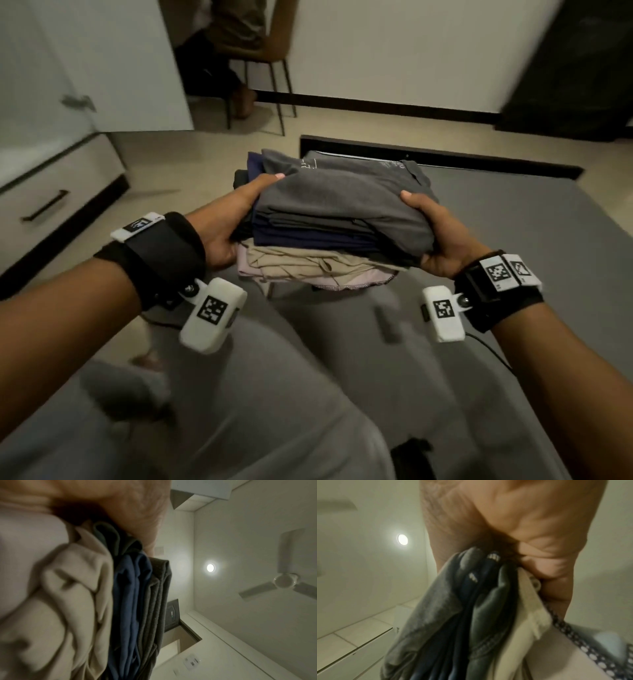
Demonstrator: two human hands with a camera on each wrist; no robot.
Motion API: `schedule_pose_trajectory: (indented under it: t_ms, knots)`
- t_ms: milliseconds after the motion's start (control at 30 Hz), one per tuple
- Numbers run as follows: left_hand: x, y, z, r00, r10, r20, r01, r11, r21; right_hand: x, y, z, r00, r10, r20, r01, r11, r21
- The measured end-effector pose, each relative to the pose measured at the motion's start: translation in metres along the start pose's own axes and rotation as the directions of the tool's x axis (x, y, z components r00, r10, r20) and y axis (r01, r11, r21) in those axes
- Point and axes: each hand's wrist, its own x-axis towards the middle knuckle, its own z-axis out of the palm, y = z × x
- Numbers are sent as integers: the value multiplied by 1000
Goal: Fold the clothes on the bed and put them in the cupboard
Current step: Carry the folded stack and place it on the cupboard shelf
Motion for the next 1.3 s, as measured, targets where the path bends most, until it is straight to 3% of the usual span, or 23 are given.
schedule_pose_trajectory:
  t_ms: [167,367,700,867,1067,1167,1300]
  knots:
    - [-56,15,-65,985,70,-157,-80,995,-57,54,-6,90,979,53,198,-34,995,-97]
    - [-114,13,-120,932,119,-343,-168,979,-117,87,-17,185,929,85,361,-5,976,-216]
    - [-157,13,-198,809,134,-572,-318,919,-234,131,-28,315,863,184,471,-14,940,-341]
    - [-140,14,-275,764,73,-641,-355,877,-324,206,-9,380,830,232,507,9,904,-428]
    - [-68,22,-386,702,-27,-711,-341,864,-370,348,25,443,773,263,577,43,886,-462]
    - [-37,37,-429,668,-65,-741,-345,856,-386,410,34,468,770,269,579,12,900,-435]
    - [-19,71,-457,625,-149,-767,-387,794,-469,448,15,499,762,317,564,-69,906,-417]
